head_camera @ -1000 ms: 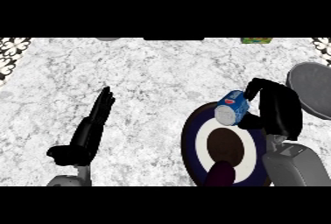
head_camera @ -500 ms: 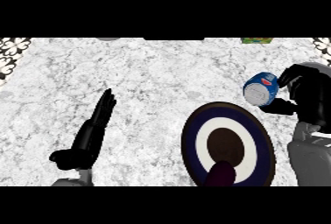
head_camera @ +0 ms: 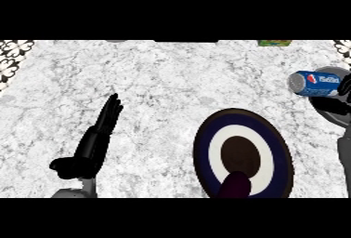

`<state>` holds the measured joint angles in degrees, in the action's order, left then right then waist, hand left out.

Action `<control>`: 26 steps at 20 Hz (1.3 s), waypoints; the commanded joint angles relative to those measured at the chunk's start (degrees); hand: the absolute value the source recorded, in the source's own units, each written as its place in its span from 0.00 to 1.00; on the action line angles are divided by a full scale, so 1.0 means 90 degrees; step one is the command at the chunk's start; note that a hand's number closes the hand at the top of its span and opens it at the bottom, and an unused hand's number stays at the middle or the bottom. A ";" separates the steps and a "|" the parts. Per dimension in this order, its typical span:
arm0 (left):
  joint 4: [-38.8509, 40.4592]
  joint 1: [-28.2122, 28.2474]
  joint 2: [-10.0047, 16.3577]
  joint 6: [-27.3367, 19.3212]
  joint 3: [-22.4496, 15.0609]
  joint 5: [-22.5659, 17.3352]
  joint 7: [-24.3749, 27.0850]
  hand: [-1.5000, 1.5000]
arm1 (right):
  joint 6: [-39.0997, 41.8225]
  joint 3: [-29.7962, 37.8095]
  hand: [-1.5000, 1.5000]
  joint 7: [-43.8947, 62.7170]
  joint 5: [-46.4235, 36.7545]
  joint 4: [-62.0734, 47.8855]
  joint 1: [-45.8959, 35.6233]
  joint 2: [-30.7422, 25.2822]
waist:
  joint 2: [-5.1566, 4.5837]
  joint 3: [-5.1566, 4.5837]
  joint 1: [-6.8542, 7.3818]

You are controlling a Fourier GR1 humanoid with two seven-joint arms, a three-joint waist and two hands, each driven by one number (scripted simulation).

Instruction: Pick the can from the plate and place it in the pan

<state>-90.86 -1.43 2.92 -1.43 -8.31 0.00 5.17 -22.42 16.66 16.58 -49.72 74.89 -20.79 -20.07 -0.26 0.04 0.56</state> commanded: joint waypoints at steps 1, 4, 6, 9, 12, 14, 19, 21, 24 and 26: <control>-0.0089 -0.0183 -0.0016 -0.0060 0.0091 -0.0005 -0.0078 0.50 | -0.0924 0.0511 1.00 -0.0740 -0.0161 -0.1450 -0.0476 -0.0511 | -0.0021 0.0006 0.0072; -0.0093 -0.0070 -0.0027 -0.0038 0.0042 0.0020 -0.0081 0.50 | -0.1481 0.1007 1.00 -0.1561 0.0480 -0.2374 -0.0952 -0.0760 | -0.0025 0.0009 0.0083; -0.0121 -0.0056 -0.0026 0.0033 -0.0035 0.0031 -0.0066 0.50 | -0.2028 0.1261 1.00 -0.2048 0.0726 -0.3181 -0.1191 -0.0710 | -0.0043 0.0015 0.0137; -0.0209 -0.0225 -0.0026 0.0108 0.0048 -0.0137 -0.0329 0.50 | -0.1813 0.1638 1.00 -0.2892 0.1244 -0.4175 -0.1651 -0.1319 | -0.0062 0.0022 0.0188; 0.0212 -0.0364 -0.0153 0.0068 -0.0063 0.0045 0.0054 0.50 | -0.1726 0.1875 1.00 -0.3451 0.1411 -0.4948 -0.1856 -0.1766 | -0.0094 0.0025 0.0186; 0.0326 -0.0270 0.0070 0.0270 0.0169 -0.0121 0.0151 0.50 | -0.1816 0.2165 1.00 -0.4017 0.1730 -0.5244 -0.1820 -0.1887 | -0.0097 0.0027 0.0183; 0.0099 -0.0315 -0.0118 0.0186 -0.0131 0.0034 0.0136 0.50 | -0.0062 0.1345 0.00 -0.2655 0.0839 -0.6421 -0.1903 -0.2223 | -0.0205 0.0030 0.0466; -0.0007 -0.0253 -0.0126 0.0205 -0.0187 0.0021 0.0018 0.50 | 0.0589 0.1463 0.00 -0.2740 0.1062 -0.6663 -0.2186 -0.2280 | -0.0152 0.0040 0.0441; -0.0010 -0.0260 -0.0231 0.0049 -0.0223 0.0113 -0.0009 0.50 | 0.1070 0.1662 0.00 -0.3051 0.1350 -0.6883 -0.2397 -0.2116 | -0.0155 0.0050 0.0431; 0.0172 -0.0176 -0.0167 0.0139 -0.0103 0.0017 0.0149 0.50 | 0.0826 0.1808 0.00 -0.3525 0.1475 -0.6903 -0.2319 -0.2001 | -0.0178 0.0052 0.0412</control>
<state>-89.74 -3.64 1.91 0.11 -9.09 0.08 6.05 -17.03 31.62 -11.18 -38.01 15.27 -41.29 -38.96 -1.73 0.43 4.27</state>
